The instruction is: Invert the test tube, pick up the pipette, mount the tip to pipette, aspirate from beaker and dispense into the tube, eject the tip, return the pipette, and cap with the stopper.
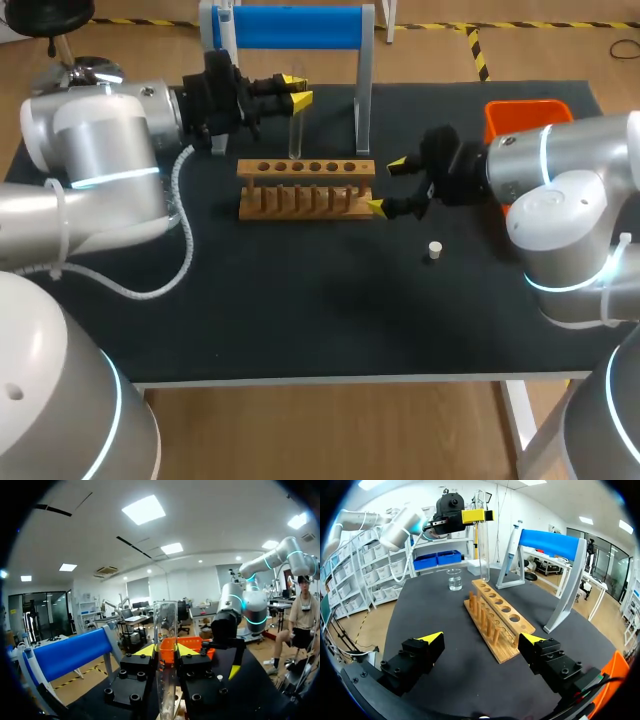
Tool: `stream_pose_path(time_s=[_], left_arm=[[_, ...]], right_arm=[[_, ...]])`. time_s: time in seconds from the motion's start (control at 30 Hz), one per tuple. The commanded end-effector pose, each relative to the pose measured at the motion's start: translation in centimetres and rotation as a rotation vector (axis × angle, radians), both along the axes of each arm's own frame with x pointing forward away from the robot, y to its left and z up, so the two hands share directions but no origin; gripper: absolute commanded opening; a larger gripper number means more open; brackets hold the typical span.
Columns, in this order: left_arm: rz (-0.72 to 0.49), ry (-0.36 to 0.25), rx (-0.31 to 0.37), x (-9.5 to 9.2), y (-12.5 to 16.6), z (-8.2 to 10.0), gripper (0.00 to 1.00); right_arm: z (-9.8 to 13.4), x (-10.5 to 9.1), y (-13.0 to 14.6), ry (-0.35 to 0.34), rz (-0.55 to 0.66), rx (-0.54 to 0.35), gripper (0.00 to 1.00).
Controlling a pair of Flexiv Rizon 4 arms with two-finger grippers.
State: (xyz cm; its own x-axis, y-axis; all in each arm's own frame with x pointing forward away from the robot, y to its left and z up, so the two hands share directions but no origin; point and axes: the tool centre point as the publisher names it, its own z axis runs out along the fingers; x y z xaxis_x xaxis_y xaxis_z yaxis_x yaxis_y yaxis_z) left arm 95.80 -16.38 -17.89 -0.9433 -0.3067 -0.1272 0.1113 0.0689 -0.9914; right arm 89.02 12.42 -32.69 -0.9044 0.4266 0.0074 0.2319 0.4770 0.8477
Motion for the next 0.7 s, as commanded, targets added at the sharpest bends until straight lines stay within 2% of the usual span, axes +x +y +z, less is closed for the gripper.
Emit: stream_pose_path(time_s=[0.03, 0.13, 0.37, 0.7], left_arm=[[0.005, -0.001, -0.001, -0.1, -0.1, 0.0, 0.00], [0.005, -0.001, -0.001, -0.1, -0.1, 0.0, 0.00], [0.005, -0.001, -0.001, -0.1, -0.1, 0.0, 0.00], [0.005, -0.001, -0.001, -0.1, -0.1, 0.0, 0.00]], right_arm=[[0.0, 0.0, -0.1, -0.001, 0.001, 0.002, 1.00], [0.0, 0.0, -0.1, -0.001, 0.001, 0.002, 1.00], [-0.2, 0.4, 0.7, -0.050, 0.021, -0.005, 1.00], [-1.2, 0.6, 1.8, -0.054, 0.034, 0.017, 1.00]])
